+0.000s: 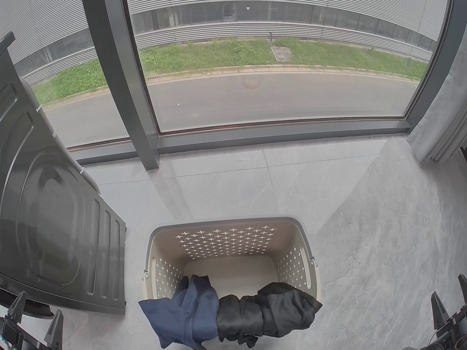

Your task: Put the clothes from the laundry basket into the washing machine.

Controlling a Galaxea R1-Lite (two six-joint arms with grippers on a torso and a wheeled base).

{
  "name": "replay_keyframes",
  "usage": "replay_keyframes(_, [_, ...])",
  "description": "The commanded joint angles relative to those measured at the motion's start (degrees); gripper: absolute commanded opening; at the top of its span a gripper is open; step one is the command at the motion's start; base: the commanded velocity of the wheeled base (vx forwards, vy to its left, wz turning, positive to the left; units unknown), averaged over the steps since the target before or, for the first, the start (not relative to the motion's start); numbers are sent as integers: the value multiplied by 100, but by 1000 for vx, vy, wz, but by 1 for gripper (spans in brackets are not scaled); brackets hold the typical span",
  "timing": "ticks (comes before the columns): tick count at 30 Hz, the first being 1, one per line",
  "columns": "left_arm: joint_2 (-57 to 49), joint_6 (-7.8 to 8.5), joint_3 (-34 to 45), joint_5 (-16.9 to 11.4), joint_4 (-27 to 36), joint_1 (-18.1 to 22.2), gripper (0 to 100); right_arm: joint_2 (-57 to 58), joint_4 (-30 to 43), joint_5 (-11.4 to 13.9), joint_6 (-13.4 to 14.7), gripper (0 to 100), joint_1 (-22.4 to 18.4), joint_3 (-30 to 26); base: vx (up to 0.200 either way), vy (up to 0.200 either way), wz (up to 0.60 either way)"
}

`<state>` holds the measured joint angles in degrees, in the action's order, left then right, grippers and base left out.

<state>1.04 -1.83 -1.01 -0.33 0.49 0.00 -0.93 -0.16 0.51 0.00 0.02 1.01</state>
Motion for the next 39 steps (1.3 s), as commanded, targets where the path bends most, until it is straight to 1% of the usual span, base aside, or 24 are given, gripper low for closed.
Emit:
replay_keyframes(1, [-60,-2,84,-2,-5,0,100,93,-2,2,0,100,6,-101,-200,0,0])
replay_keyframes(38, [-60,16,84,-2,-5,0,100,93,-2,2,0,100,-2,-101,-200,0,0])
replay_keyframes(39, [-60,16,84,7,-5,0,100,93,-2,2,0,100,-2,-101,0,0,0])
